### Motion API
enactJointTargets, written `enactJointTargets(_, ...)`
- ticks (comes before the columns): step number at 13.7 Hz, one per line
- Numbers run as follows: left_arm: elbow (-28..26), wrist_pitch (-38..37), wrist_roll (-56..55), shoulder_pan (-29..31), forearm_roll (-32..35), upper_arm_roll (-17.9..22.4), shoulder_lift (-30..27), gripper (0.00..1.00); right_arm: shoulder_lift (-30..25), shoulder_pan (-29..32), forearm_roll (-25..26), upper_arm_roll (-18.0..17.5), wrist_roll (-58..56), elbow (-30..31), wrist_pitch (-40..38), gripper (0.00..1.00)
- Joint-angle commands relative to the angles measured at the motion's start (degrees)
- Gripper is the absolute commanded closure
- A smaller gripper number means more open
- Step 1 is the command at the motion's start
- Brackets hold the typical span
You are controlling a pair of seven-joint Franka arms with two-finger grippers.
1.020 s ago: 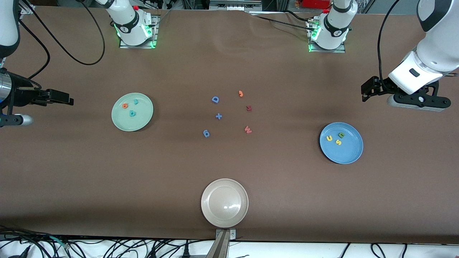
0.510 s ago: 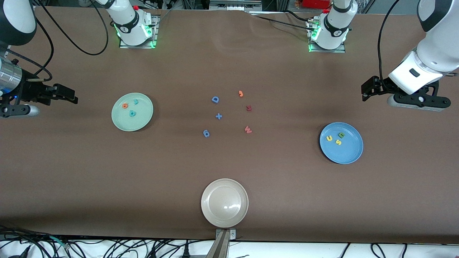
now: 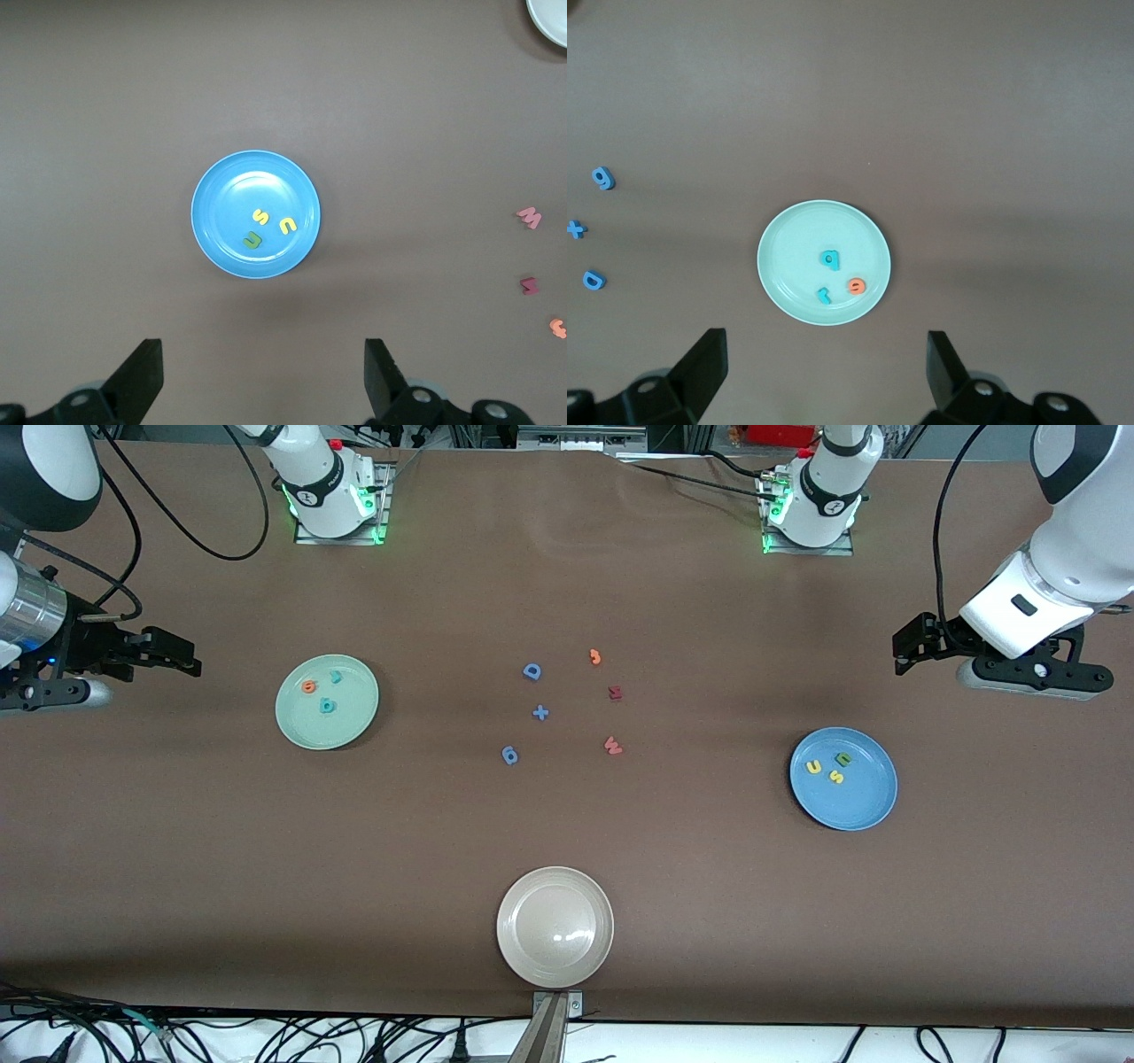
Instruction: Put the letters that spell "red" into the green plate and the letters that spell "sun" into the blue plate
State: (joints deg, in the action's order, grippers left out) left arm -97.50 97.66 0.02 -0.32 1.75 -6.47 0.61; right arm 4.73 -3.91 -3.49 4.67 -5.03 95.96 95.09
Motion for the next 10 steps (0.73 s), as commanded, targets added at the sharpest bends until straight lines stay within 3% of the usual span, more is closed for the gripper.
enactJointTargets(1, 0.38, -1.07, 1.56, -0.38, -1.14, 0.67, -0.52, 0.0, -1.83, 0.13, 1.21, -0.36, -0.6, 1.69, -0.17, 0.01)
enactJointTargets(10, 0.73, -2.21, 1.56, -0.47, 0.35, 0.41, -0.52, 0.0, -1.83, -0.22, 1.21, -0.62, -0.07, 1.51, -0.25, 0.01)
